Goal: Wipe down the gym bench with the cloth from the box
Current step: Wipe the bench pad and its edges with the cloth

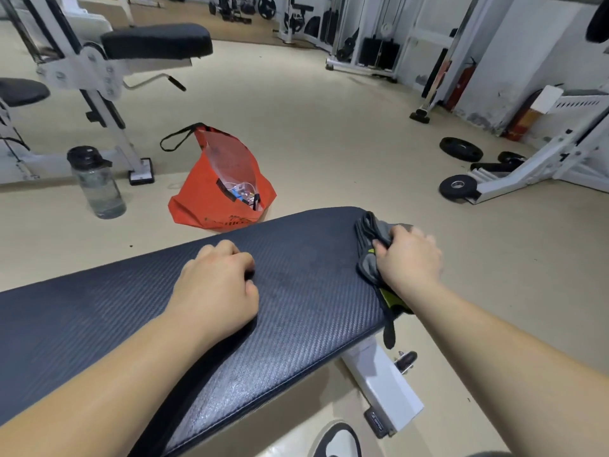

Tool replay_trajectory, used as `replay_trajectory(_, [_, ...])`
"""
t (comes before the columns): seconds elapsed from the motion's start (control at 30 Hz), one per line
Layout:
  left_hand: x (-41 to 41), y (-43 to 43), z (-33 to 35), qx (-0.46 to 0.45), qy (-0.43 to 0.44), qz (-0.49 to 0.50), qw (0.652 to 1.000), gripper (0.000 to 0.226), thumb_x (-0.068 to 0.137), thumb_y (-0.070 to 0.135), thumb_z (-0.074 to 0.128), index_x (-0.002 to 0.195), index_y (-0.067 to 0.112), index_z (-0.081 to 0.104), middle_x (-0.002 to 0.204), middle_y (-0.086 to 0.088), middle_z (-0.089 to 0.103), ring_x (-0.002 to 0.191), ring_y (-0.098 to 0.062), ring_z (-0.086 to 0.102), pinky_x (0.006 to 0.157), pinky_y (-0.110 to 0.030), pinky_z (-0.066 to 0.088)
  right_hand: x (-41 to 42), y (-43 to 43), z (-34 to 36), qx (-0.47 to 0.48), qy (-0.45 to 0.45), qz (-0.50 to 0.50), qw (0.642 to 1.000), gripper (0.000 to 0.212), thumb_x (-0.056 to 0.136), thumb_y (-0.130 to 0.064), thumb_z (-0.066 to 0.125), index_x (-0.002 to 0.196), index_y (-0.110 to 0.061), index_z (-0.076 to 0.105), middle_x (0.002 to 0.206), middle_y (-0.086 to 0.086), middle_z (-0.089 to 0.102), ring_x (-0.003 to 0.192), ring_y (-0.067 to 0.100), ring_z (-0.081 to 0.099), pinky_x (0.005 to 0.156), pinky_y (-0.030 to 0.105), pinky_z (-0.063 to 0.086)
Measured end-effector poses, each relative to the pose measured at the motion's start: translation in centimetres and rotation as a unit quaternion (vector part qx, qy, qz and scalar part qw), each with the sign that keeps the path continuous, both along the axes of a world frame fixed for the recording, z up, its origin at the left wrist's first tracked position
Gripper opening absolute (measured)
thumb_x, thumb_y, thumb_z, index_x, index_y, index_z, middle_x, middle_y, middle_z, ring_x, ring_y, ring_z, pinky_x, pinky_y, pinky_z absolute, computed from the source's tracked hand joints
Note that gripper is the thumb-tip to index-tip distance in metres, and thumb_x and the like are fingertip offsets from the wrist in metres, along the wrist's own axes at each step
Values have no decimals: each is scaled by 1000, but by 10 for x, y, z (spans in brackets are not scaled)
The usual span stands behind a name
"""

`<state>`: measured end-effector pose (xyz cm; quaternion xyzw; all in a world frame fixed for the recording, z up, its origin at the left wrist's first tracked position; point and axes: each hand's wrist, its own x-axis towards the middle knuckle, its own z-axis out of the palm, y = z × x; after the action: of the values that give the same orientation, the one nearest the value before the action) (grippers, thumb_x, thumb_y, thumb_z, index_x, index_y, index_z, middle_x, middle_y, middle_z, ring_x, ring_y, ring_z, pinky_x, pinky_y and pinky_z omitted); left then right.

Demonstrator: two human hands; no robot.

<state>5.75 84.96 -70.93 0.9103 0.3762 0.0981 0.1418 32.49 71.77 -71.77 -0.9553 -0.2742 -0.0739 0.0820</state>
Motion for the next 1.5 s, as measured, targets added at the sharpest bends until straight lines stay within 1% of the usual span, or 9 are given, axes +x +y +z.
replay_trajectory(0.3, [-32, 16, 6, -7, -40, 25, 999, 25, 86, 27, 54, 104, 25, 71, 110, 5, 58, 110, -23, 53, 97, -41, 48, -67, 85, 6, 8, 38, 157, 987, 45, 101, -53, 48, 120, -18, 70, 129, 9, 63, 121, 36, 48, 97, 43, 44])
replay_trajectory(0.5, [-63, 28, 15, 21, -47, 55, 997, 26, 82, 22, 54, 99, 24, 74, 103, 3, 61, 104, -26, 59, 88, -40, 52, -133, 79, 13, -5, 91, 474, 876, 39, 85, -65, 58, 107, -34, 70, 111, -11, 63, 99, 21, 51, 87, 40, 50])
replay_trajectory(0.6, [-61, 23, 19, 12, -63, 47, 997, 24, 83, 21, 56, 98, 24, 73, 103, 4, 61, 104, -24, 59, 89, -39, 51, -94, 67, 13, -8, 74, 410, 909, 37, 80, -59, 56, 107, -37, 70, 116, -12, 65, 104, 24, 59, 91, 42, 51])
replay_trajectory(0.7, [-59, 17, 17, 5, -67, 29, 997, 23, 83, 23, 56, 99, 25, 73, 103, 5, 60, 105, -24, 57, 93, -39, 49, -47, 52, 13, 6, 41, 197, 980, 33, 89, -55, 60, 113, -35, 71, 128, 2, 59, 122, 34, 56, 99, 44, 48])
replay_trajectory(0.8, [-58, 13, 14, 13, -60, 9, 998, 23, 83, 23, 54, 97, 25, 72, 102, 6, 58, 105, -22, 55, 94, -40, 48, -30, 39, 19, -9, 108, 28, 994, 41, 91, -62, 55, 123, -38, 66, 133, 14, 50, 127, 40, 51, 107, 45, 42])
replay_trajectory(1.1, [-58, 0, 19, 12, -45, -10, 999, 26, 81, 27, 51, 97, 26, 72, 101, 7, 57, 104, -22, 55, 93, -41, 49, -116, 36, 48, 16, 286, 275, 918, 53, 73, -83, 61, 83, -32, 74, 90, -8, 63, 94, 12, 65, 87, 36, 56])
replay_trajectory(1.23, [-58, -6, 19, -2, -28, -3, 1000, 25, 84, 25, 51, 100, 25, 70, 103, 5, 56, 105, -23, 55, 93, -40, 49, -89, 36, 36, 29, 232, 207, 950, 52, 82, -72, 62, 96, -22, 62, 91, -7, 69, 90, 19, 67, 84, 37, 56])
replay_trajectory(1.33, [-59, -9, 18, -4, -16, -2, 1000, 26, 86, 26, 52, 106, 24, 68, 106, 4, 56, 107, -23, 54, 94, -42, 49, -87, 37, 36, 6, 295, 203, 934, 58, 75, -69, 74, 68, -16, 52, 65, -1, 51, 63, 19, 50, 62, 31, 42])
replay_trajectory(1.5, [-54, -10, 17, -9, -12, 2, 1000, 32, 87, 27, 52, 115, 23, 66, 112, 3, 56, 112, -24, 54, 97, -41, 48, -95, 31, 57, 38, 288, 219, 931, 42, 87, -46, 71, 70, -14, 49, 68, 3, 48, 63, 20, 46, 56, 32, 35])
